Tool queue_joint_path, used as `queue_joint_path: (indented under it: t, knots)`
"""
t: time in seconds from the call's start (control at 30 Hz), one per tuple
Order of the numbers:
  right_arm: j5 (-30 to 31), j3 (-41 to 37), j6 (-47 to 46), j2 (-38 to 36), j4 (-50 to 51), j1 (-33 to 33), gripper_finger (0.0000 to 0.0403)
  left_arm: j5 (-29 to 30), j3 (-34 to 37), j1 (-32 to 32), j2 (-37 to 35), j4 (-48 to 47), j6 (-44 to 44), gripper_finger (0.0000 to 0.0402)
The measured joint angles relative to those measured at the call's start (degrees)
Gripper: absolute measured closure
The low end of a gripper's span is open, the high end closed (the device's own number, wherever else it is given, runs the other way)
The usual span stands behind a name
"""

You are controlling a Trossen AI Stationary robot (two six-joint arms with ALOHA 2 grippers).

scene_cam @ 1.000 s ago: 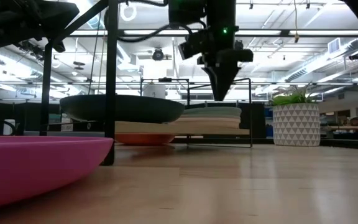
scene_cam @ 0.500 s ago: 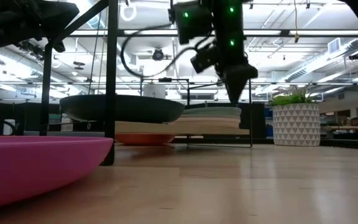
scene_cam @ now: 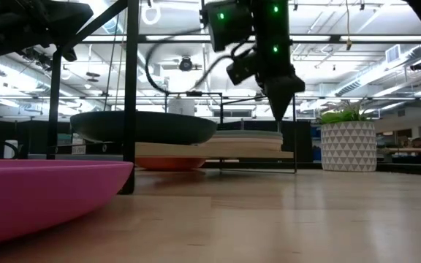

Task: Place and stack plates onto a shelf
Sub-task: Stack the blue plate on top of the green plate on the shelf

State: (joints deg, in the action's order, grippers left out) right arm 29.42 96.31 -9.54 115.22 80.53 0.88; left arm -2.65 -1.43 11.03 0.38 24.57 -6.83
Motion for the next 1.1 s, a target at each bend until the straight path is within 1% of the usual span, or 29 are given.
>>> queue_joint_path:
  t: [0.07, 0.17, 0.37, 0.47, 0.57, 0.73, 0.87, 0.97, 1.03, 1.1]
  knots:
    - [-3.18, 0.14, 0.51, -0.02, -2.43, 1.63, 0.0302, 0.01, 0.0, 0.0, 0.0, 0.01, 0.01, 0.0347]
    - [-3.27, -0.87, 0.22, -0.02, -6.46, 4.79, 0.0302, 0.01, 0.0, 0.0, 0.0, 0.01, 0.0, 0.0347]
    - [2.34, -5.51, -1.28, -0.07, -14.68, 11.55, 0.0302, 0.0, 0.0, -0.02, 0.0, -0.01, -0.02, 0.0347]
    - [7.46, -7.25, -2.93, -0.07, -14.4, 13.36, 0.0302, 0.0, 0.0, -0.01, 0.0, 0.01, 0.01, 0.0347]
    - [7.88, -8.5, -5.69, -0.75, -13.11, 13.63, 0.0303, 0.02, 0.0, 0.0, 0.0, -0.01, 0.0, 0.0347]
    - [8.39, -15.29, -11.01, -6.27, -14.71, 15.27, 0.0311, 0.28, 0.0, 0.0, -0.01, 1.33, -0.78, 0.0347]
    - [8.54, -23.07, -13.99, -12.73, -21.19, 17.79, 0.0318, 0.35, -0.02, 0.0, -0.02, 2.52, -3.27, 0.0347]
    - [8.53, -27.7, -14.99, -17.33, -26.55, 19.9, 0.0321, 0.49, -0.02, 0.0, -0.02, 1.45, -4.47, 0.0347]
    - [8.7, -29.81, -15.5, -20.04, -29.26, 21.25, 0.0321, 2.77, -0.01, -0.01, 0.0, 1.34, -7.86, 0.0347]
    - [9.65, -31.59, -15.75, -22.36, -31.73, 22.49, 0.0321, 8.32, -0.98, 0.23, 0.09, -1.29, -10.66, 0.0348]
